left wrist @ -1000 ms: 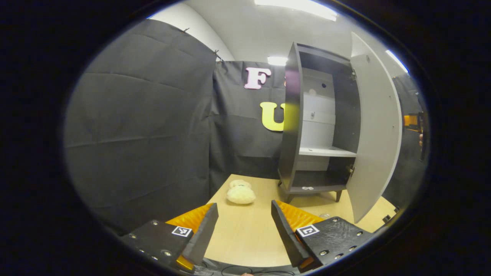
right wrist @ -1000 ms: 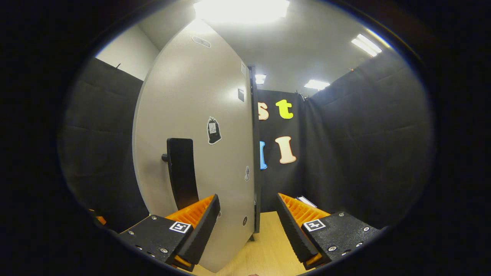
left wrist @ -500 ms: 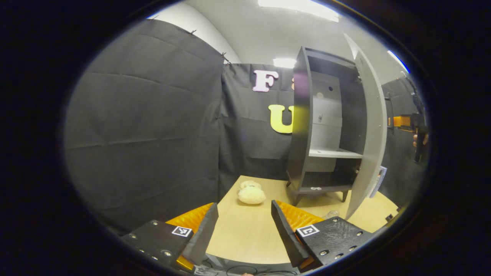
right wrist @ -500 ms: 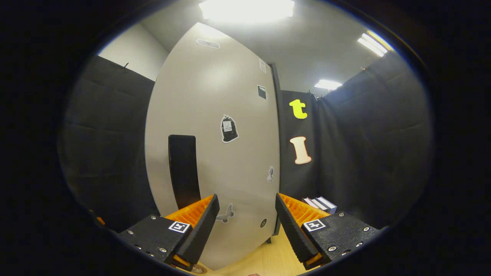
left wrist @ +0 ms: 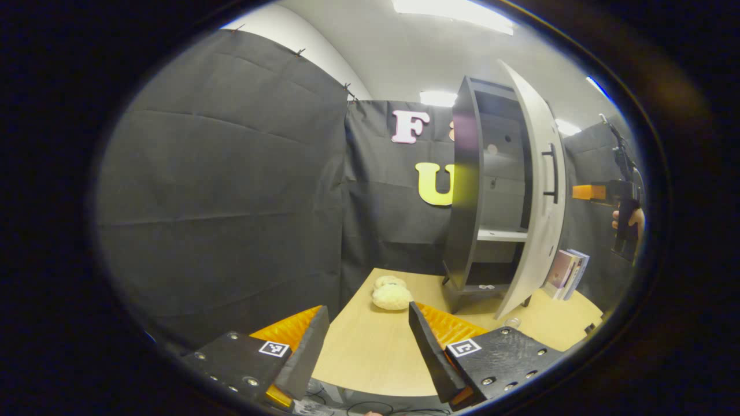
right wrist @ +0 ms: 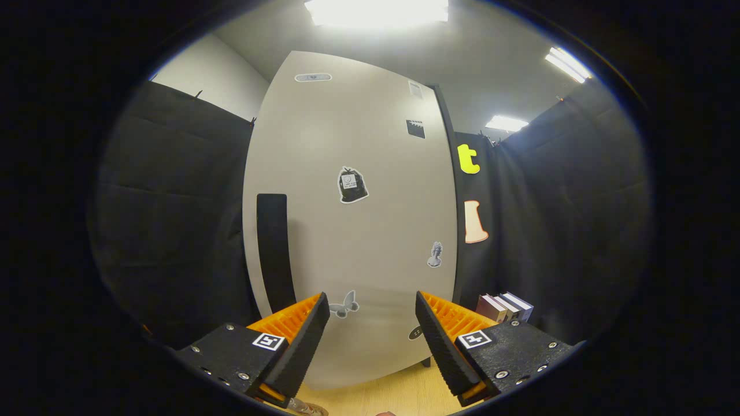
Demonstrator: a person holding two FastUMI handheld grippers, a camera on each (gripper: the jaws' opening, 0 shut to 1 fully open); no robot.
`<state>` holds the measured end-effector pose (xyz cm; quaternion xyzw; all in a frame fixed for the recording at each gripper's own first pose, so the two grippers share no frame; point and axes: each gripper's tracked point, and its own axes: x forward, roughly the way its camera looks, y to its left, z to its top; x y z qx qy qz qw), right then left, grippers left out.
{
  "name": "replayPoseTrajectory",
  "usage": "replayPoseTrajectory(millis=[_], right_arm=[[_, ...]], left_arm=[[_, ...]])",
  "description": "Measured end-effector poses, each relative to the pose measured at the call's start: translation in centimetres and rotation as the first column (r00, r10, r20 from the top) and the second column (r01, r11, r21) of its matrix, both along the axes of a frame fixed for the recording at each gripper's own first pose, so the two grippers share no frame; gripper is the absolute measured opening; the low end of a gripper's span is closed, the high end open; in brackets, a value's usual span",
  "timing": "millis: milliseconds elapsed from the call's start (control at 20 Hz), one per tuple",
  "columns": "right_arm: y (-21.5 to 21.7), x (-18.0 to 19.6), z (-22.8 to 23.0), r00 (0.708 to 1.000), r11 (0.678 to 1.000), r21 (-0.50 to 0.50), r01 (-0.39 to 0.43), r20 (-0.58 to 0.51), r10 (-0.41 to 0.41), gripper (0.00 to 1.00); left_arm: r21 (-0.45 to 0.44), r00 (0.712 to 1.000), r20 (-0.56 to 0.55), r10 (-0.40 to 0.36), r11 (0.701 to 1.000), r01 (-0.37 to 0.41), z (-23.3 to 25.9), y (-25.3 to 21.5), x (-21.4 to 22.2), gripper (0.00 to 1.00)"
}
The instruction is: Open the cabinet door with the right hand, grasp the bottle in the cabinet with the left hand and place it on the coaster, then close the cabinet door with the right hand.
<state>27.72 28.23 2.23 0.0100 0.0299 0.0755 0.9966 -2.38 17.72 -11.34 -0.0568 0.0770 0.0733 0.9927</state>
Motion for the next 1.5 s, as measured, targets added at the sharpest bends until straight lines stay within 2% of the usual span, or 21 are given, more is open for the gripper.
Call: replayPoseTrajectory(millis=[300, 600, 700, 750, 800, 1100, 1150, 1500], right_arm=[[-1.4, -2.8, -0.3, 0.998, 0.998, -0.026, 0.058, -0.005, -0.058, 0.93], [-5.9, -5.0, -0.2, 0.992, 0.99, -0.063, 0.124, 0.016, -0.123, 0.93], [-7.7, -5.8, -0.5, 0.99, 0.989, -0.049, 0.138, 0.02, -0.138, 0.93], [-8.7, -6.3, -0.7, 0.989, 0.988, -0.045, 0.145, 0.017, -0.144, 0.93], [-9.7, -6.7, -1.0, 0.988, 0.987, -0.042, 0.152, 0.015, -0.152, 0.93], [-15.6, -9.1, -3.0, 0.981, 0.981, -0.016, 0.193, -0.032, -0.194, 0.93], [-16.3, -9.5, -3.2, 0.98, 0.98, -0.011, 0.197, -0.039, -0.198, 0.93], [-19.3, -11.5, -3.0, 0.978, 0.978, -0.007, 0.208, -0.029, -0.208, 0.93]], left_arm=[[-0.025, 0.998, 0.022, -0.067, 0.997, 0.068, 0.1, -0.5, 0.2, 0.83], [-0.029, 0.989, 0.032, -0.145, 0.989, 0.146, 2.5, -1.9, -0.3, 0.81], [-0.02, 0.984, 0.04, -0.172, 0.985, 0.173, 3.6, -3.6, -0.3, 0.83], [-0.016, 0.982, 0.047, -0.183, 0.983, 0.184, 3.6, -5.4, 0.5, 0.81], [-0.009, 0.979, 0.055, -0.195, 0.981, 0.195, 4.0, -7.1, 1.1, 0.83], [0.013, 0.968, 0.081, -0.237, 0.972, 0.236, 6.9, -13.4, 0.7, 0.83], [0.014, 0.967, 0.084, -0.241, 0.971, 0.241, 7.1, -14.4, 0.5, 0.81], [0.015, 0.961, 0.101, -0.257, 0.966, 0.257, 8.5, -18.6, -0.2, 0.81]])
